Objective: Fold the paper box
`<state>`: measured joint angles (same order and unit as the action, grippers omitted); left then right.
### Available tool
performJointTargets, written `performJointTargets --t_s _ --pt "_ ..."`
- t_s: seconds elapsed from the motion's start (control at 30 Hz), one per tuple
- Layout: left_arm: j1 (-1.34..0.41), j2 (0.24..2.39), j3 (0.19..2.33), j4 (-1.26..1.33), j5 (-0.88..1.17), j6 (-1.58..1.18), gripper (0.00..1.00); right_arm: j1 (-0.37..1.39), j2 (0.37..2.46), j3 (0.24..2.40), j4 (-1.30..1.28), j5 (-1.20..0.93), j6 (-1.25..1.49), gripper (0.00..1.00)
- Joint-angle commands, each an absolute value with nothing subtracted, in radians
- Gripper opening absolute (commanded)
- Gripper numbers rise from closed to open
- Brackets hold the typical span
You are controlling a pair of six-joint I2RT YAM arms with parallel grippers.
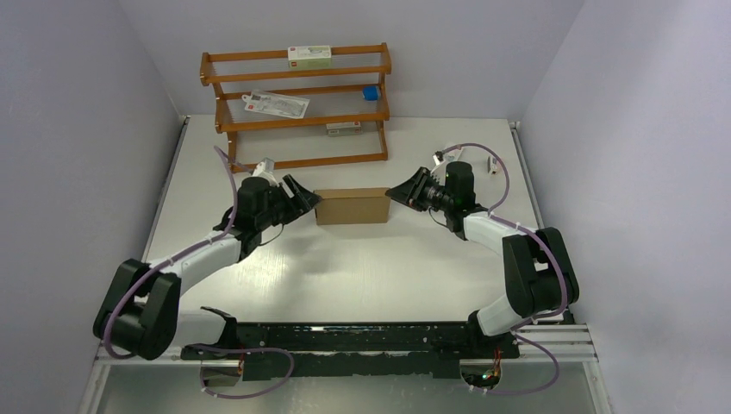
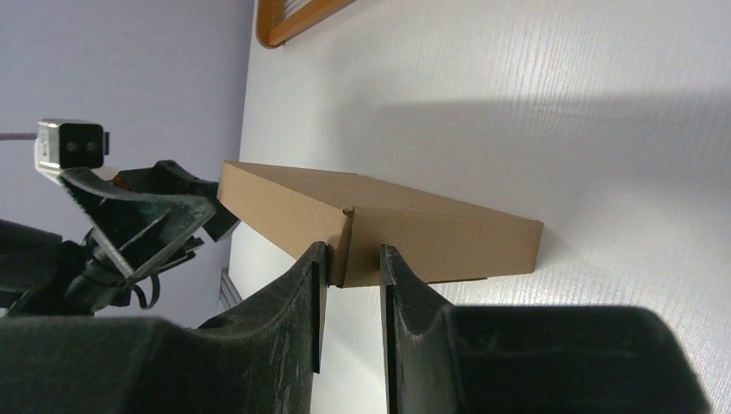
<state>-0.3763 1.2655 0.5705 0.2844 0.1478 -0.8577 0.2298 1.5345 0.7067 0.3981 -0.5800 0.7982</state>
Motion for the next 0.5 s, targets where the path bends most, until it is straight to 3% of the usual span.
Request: performJointTargets --t_s 0.0,0.3,0.47 --pt "-0.37 1.336 0.605 0.375 0.205 -0.864 0.71 0.218 1.578 0.68 0.283 -0.555 0.756 0.25" --pt "-0.368 1.411 0.533 0.363 0.108 -0.853 0.51 0.219 1.608 0.637 0.309 -0.566 0.756 0.21" --pt "-0.365 1.412 0.536 0.343 0.141 -0.836 0.54 0.218 1.569 0.662 0.281 -0.564 0.717 0.25"
